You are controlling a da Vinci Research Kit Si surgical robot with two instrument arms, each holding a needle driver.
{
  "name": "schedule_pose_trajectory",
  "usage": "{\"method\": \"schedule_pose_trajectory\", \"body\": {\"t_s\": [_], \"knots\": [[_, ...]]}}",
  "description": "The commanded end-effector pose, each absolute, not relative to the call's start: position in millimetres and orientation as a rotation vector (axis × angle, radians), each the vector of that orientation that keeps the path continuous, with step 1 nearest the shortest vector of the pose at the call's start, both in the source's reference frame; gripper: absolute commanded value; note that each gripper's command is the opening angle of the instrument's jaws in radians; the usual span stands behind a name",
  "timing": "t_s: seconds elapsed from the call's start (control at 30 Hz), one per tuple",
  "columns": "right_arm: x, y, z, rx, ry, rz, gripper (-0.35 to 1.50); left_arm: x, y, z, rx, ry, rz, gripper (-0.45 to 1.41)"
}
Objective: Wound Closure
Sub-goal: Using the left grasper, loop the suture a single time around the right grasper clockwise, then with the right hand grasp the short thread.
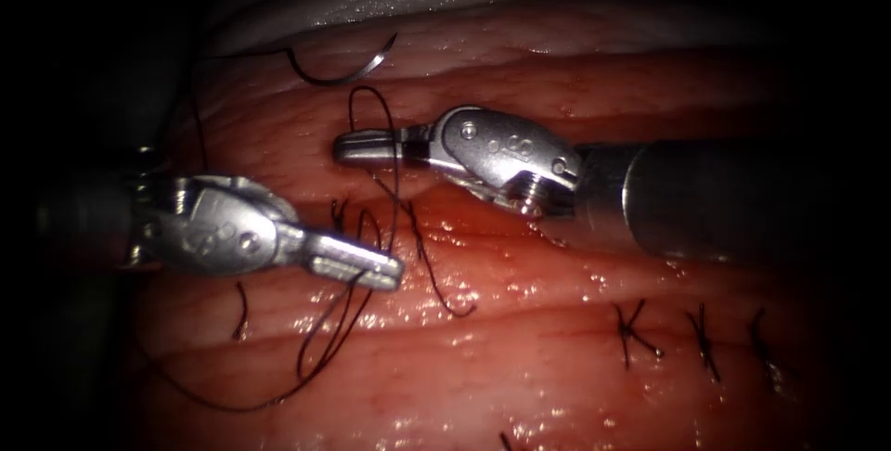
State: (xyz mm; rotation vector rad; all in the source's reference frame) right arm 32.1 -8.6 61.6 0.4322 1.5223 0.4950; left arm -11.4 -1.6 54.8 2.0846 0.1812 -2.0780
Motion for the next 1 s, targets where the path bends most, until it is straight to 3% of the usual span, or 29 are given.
{"method": "schedule_pose_trajectory", "body": {"t_s": [0.03, 0.3, 0.57, 1.0], "knots": [[33.5, -8.4, 61.9, 0.452, 1.559, 0.501, -0.35, -11.9, -1.5, 55.7, 2.090, 0.195, -2.076, -0.45], [33.6, -7.5, 60.6, 0.653, 1.727, 0.527, -0.35, -11.8, -1.0, 59.3, 2.118, 0.255, -2.075, -0.45], [30.8, -7.4, 58.1, 0.816, 1.829, 0.416, -0.35, -10.5, 0.5, 63.5, 2.168, 0.293, -2.071, -0.45], [29.0, -8.3, 58.8, 0.856, 1.659, 0.091, -0.35, -9.5, 2.7, 64.8, 2.231, 0.302, -2.055, -0.45]]}}
